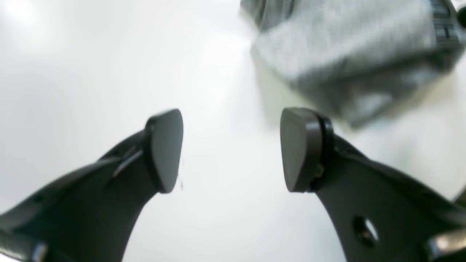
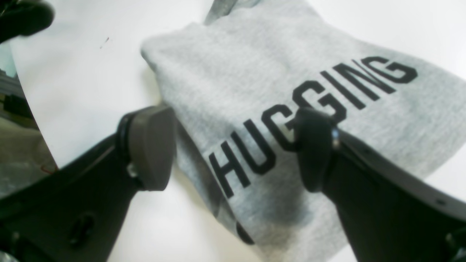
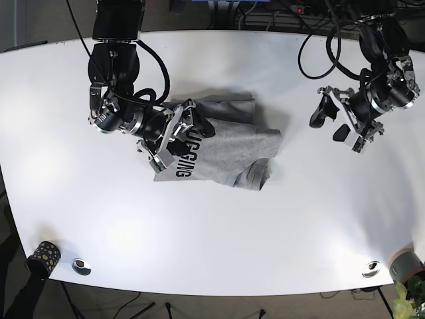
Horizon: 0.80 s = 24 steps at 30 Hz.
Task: Fold the T-shirt properly
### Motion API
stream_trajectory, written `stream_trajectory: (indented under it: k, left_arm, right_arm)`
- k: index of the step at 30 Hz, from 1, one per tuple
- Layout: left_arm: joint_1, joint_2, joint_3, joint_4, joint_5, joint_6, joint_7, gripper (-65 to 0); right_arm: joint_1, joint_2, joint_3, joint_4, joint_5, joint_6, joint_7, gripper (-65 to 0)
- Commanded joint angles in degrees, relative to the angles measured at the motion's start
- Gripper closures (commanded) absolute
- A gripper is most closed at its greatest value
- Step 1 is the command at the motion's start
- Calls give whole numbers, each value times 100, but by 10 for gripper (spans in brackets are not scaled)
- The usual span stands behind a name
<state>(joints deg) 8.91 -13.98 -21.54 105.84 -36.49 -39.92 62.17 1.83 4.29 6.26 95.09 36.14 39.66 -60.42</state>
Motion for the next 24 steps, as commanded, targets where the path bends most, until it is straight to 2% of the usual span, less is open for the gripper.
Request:
stream_trajectory:
  k: [1, 5, 8, 11, 14, 17, 24]
  left_arm:
    - [2, -92, -198, 119, -232, -8, -103, -385]
    - [-7, -101, -541, 119, -232, -8, -103, -385]
    - [-42, -119, -910, 110, -224, -8, -103, -385]
    - [-51, -356, -1138, 110, -224, -8, -94, -385]
    - [-34, -620, -1182, 110, -224, -3, -94, -385]
    - [-7, -778, -1376, 84, -224, -3, -94, -385]
    - [125, -804, -1930, -30, -21, -8, -94, -385]
  right_arm:
    - [121, -65, -6, 104, 162, 34, 148, -474]
    - [121, -100, -217, 104, 127, 34, 139, -477]
    - [165, 32, -1017, 113, 100, 34, 139, -479]
    - [385, 102, -1765, 104, 100, 34, 165, -480]
    - [525, 102, -2151, 87, -14, 34, 376, -480]
    - [666, -56, -2380, 78, -489, 34, 614, -477]
    - [1026, -768, -2784, -581, -2493, 34, 1132, -474]
